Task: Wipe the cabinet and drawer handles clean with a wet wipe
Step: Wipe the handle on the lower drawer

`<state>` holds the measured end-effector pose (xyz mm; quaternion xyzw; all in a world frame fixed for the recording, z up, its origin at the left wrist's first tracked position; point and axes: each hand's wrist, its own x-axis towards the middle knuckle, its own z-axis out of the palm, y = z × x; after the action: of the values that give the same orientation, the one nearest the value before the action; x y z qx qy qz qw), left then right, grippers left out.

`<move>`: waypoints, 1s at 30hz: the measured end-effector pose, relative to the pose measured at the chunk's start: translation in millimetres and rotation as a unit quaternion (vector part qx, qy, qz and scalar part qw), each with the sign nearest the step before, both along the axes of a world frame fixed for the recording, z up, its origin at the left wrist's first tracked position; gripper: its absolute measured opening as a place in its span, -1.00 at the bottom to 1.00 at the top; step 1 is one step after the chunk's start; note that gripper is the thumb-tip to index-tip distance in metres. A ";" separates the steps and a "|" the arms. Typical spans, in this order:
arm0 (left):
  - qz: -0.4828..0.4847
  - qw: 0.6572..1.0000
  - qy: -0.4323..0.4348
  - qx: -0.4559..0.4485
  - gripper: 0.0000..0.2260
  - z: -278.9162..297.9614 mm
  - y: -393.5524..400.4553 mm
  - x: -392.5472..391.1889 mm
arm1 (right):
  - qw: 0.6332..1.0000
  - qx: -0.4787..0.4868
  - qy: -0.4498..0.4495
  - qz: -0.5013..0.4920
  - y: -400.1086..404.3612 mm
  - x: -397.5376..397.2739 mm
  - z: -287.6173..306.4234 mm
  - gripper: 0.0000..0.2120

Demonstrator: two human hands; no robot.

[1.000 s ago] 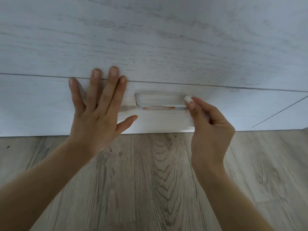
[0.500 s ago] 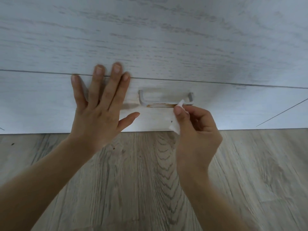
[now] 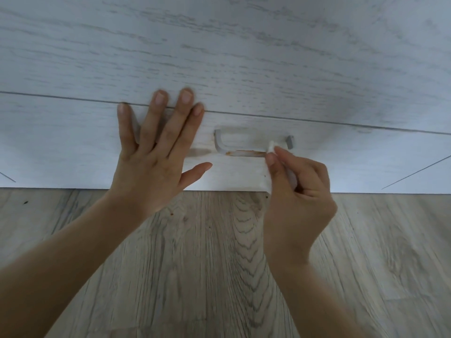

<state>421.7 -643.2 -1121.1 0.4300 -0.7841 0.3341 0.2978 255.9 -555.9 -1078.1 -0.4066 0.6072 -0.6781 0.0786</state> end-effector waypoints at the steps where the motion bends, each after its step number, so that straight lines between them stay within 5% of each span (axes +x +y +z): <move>1: -0.001 1.000 -0.001 -0.001 -0.22 0.2 -0.1 -0.2 | 1.000 0.005 0.010 0.004 0.1 0.6 0.4 -0.79; 30: 0.004 1.000 -0.008 -0.016 -0.26 1.5 1.2 1.8 | 0.999 0.011 0.031 0.020 -1.0 13.4 0.0 -0.79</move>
<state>423.6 -642.0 -1119.5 0.4259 -0.7791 0.3514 0.2969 269.3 -556.9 -1078.1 -0.4387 0.6083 -0.6568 0.0783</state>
